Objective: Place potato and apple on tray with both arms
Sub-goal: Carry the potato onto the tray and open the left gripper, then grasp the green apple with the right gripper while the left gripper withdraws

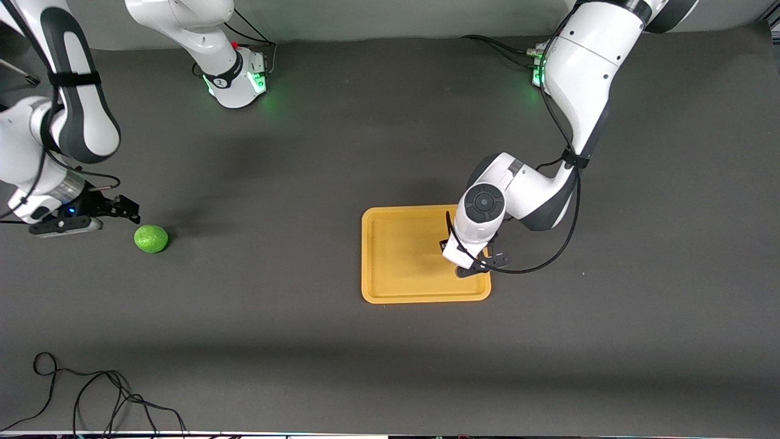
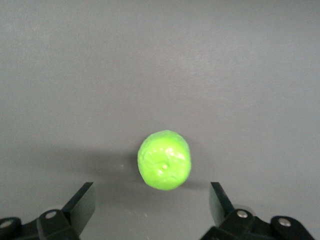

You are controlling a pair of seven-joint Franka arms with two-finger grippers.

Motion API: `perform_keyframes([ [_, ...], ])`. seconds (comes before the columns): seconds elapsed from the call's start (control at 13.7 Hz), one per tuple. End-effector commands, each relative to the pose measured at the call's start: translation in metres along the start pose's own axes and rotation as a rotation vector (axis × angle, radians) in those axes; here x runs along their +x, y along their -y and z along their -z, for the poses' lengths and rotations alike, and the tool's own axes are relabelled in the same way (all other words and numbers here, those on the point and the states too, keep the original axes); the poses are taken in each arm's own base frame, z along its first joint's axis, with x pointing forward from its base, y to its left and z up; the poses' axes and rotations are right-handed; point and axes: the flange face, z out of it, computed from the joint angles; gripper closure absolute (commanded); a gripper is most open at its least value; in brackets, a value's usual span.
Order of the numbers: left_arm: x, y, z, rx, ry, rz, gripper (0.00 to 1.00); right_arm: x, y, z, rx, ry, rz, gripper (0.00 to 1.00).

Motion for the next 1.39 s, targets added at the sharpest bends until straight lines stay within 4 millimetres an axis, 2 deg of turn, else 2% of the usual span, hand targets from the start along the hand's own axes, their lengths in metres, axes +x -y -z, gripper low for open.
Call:
perform_keyframes([
  [0.0,-0.007,-0.009,-0.009,0.043,-0.009,-0.023,0.43,-0.004,-0.013,-0.047,0.031,-0.017,0.022,0.00],
  [0.07,-0.006,-0.008,-0.010,0.046,-0.012,-0.031,0.37,-0.007,-0.017,-0.066,0.022,-0.018,0.028,0.00],
  [0.22,0.001,-0.004,-0.005,0.055,-0.036,-0.046,0.00,-0.011,-0.022,-0.087,-0.005,-0.028,0.032,0.00],
  [0.37,0.013,0.002,0.008,0.044,-0.055,-0.025,0.00,-0.015,-0.023,-0.102,-0.011,-0.004,0.029,0.00],
  [0.51,0.033,0.023,0.049,0.035,-0.087,0.018,0.00,-0.019,-0.023,-0.110,-0.006,0.012,0.022,0.00],
  [0.58,0.041,0.039,0.077,0.046,-0.098,0.034,0.00,-0.019,-0.023,-0.113,-0.005,0.014,0.019,0.11],
  [0.66,0.055,0.066,0.100,0.069,-0.092,0.036,0.00,-0.016,-0.022,-0.112,-0.004,0.012,0.024,0.44],
  [0.73,0.063,0.091,0.118,0.091,-0.074,0.007,0.00,-0.005,-0.020,-0.105,-0.004,-0.003,0.034,0.53],
  [0.8,0.073,0.114,0.125,0.094,-0.072,0.018,0.00,0.008,-0.022,-0.095,-0.005,-0.025,0.033,0.54],
  [0.88,0.080,0.124,0.133,0.083,-0.084,0.024,0.00,0.024,-0.023,-0.081,0.013,-0.036,0.043,0.54],
  [1.02,0.107,0.167,0.151,0.067,-0.106,0.015,0.00,0.053,-0.021,-0.041,0.068,-0.040,0.072,0.53],
  [1.24,0.119,0.205,0.161,0.071,-0.093,-0.054,0.00,0.081,-0.025,0.032,0.056,-0.019,0.116,0.53],
  [1.31,0.117,0.219,0.164,0.078,-0.087,-0.113,0.00,0.091,-0.024,0.062,0.044,0.020,0.104,0.53],
])
